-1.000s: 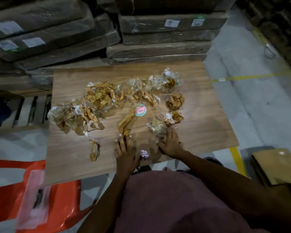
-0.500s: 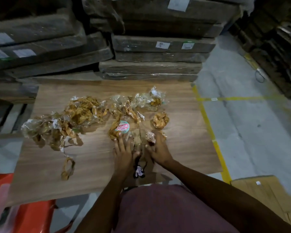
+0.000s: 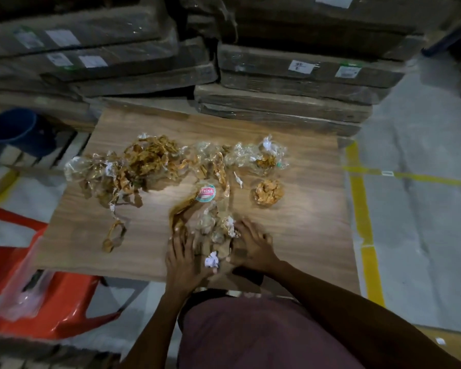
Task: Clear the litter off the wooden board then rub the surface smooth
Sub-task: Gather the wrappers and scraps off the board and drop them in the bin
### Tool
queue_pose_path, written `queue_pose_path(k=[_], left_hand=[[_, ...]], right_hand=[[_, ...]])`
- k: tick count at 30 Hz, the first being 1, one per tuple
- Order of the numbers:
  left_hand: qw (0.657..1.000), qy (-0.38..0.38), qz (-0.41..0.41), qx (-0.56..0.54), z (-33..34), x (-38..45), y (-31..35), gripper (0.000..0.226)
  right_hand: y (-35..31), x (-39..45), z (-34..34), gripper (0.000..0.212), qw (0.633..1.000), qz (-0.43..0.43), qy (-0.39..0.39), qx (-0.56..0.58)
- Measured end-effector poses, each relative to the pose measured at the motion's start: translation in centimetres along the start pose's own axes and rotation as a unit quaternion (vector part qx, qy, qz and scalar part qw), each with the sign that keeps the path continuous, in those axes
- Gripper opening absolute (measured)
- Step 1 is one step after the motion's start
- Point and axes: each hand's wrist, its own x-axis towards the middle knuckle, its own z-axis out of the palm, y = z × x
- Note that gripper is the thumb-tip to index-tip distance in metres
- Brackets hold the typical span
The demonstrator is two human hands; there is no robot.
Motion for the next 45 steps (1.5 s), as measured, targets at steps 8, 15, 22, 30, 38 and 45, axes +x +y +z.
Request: queue_pose_path(k=[8,15,22,30,38,45], left_hand=[[0.998,0.052,0.0,0.043,-2.6,4.4,2.2,0.131],[0.996,0.024,-0.043,0.076,-7.1,8.4,2.0,0.14],[0.999,0.02,-0.026,0.04,-8.5,9.7,1.2,0.098],[0.999,0.047,-0.011,0.02,-10.0,9.0,-2.2,0.055],[0.996,0.044,0.078,0.026,-9.8,12.1,-3.2,0.057],[0.992,0.099,0.029,0.07,-10.5,13.6,-0.9,0.062]], right_hand=[[-1.0,0.3,0.8,0.102,0.987,-0.038,0.05,0.146],[-2.1,0.2,1.3,0.136,0.984,-0.091,0.046,-0.145],[-5.6,1.8,2.5,0.104,0.904,-0.246,0.03,-0.349],[-6.8,3.3,4.3,0.045,0.923,-0.157,0.046,-0.35],[-8.3,2.3,2.0,0.065,0.957,0.161,0.207,-0.125],[-7.9,-0.5,4.0,0.127,0.926,0.328,0.184,0.014]])
